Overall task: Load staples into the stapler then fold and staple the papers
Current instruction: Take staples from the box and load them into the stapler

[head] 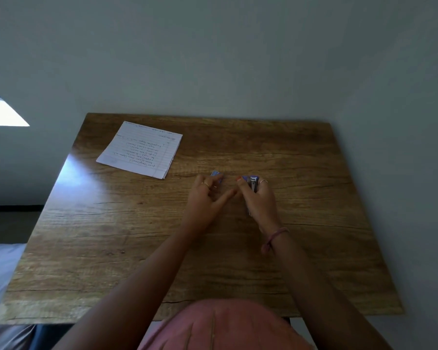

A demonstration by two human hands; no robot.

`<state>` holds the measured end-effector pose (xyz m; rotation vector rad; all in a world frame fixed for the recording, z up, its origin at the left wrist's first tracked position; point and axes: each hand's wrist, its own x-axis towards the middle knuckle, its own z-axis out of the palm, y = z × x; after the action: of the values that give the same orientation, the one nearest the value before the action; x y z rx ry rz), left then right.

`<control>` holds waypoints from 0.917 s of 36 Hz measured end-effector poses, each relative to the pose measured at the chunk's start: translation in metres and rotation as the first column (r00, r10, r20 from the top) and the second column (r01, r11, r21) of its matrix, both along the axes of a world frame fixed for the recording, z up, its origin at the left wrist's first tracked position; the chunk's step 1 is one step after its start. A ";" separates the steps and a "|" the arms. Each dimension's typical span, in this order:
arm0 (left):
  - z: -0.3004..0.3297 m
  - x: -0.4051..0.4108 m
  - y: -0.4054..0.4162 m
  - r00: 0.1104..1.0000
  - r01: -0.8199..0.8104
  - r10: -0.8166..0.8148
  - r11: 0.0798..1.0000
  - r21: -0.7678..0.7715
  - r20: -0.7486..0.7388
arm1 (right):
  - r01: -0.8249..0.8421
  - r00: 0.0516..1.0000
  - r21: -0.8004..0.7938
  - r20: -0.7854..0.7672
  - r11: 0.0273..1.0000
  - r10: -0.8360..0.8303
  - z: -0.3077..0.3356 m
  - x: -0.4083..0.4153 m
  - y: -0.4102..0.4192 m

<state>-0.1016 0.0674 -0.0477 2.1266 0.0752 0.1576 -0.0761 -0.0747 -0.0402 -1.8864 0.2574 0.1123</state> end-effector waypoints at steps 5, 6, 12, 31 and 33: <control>-0.009 0.009 0.025 0.995 0.049 -0.037 0.989 0.141 -0.089 | -0.020 1.000 -0.070 0.019 0.997 0.022 -0.004 0.009 -0.004; -0.011 0.011 0.029 0.991 0.086 -0.067 0.982 0.166 -0.116 | -0.020 0.999 -0.078 0.026 0.997 0.022 -0.005 0.010 -0.004; -0.017 0.022 0.041 0.978 0.203 -0.176 0.933 0.296 -0.114 | 0.055 0.997 -0.211 0.070 0.976 -0.041 -0.010 0.019 -0.003; -0.024 0.055 0.018 0.995 -0.033 0.061 0.948 0.318 -0.079 | 0.125 0.987 -0.327 0.133 0.937 -0.085 -0.020 0.038 0.005; -0.024 0.055 0.018 0.995 -0.038 0.064 0.951 0.307 -0.075 | 0.131 0.983 -0.346 0.168 0.929 -0.076 -0.021 0.036 0.005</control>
<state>-0.0466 0.0855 -0.0718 2.4427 0.1646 0.1152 -0.0402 -0.0697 -0.0611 -2.2241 0.2874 -0.1612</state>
